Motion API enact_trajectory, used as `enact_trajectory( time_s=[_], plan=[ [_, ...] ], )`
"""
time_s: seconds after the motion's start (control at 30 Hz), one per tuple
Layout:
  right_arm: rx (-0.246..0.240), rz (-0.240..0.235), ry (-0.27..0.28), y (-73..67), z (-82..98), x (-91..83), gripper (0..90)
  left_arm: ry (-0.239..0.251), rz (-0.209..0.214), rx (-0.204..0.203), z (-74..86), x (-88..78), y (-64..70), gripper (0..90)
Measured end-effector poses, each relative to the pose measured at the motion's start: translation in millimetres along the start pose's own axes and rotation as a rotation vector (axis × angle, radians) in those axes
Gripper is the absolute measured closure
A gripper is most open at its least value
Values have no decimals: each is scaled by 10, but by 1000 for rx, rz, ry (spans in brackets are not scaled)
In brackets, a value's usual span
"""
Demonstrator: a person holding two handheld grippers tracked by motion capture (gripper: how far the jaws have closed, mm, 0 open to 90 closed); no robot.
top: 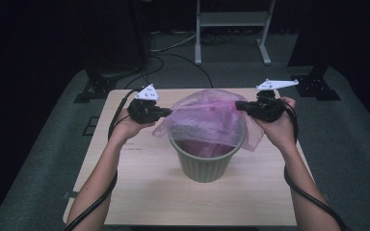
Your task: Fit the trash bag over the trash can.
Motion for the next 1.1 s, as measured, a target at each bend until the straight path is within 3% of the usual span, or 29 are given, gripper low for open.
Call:
enact_trajectory(
  time_s=[0.17,0.33,0.57,0.7,0.9,0.97,1.0,1.03,1.1],
  plan=[
    [30,56,-22,81,-6,76,900,-18,-22,-6,-37,76,-19,900],
    [58,88,-51,151,47,193,900,-29,-26,-44,-6,195,-78,900],
    [105,53,-118,191,176,384,900,-41,-10,-65,30,305,-87,900],
    [121,33,-145,178,208,437,900,-42,-24,-110,40,355,-123,900],
    [133,39,-171,190,224,488,900,-59,-21,-138,84,470,-119,900],
    [138,44,-190,191,242,497,900,-93,-38,-134,114,500,-126,900],
    [131,71,-216,202,265,511,900,-123,-53,-122,151,516,-135,900],
    [118,97,-245,224,309,528,900,-117,-42,-132,190,518,-142,900],
    [145,61,-219,262,381,521,900,-81,-17,-163,266,500,-154,900]
  ],
)
Point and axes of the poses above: each handheld gripper's, and its own axes: x roughly forward along the jaws, z roughly out of its underside, y roughly to its right, the point moved 4 cm from there along x, roughly forward along the jaws, and after that the axes turned 1 degree about x, right-handed, at the moved point
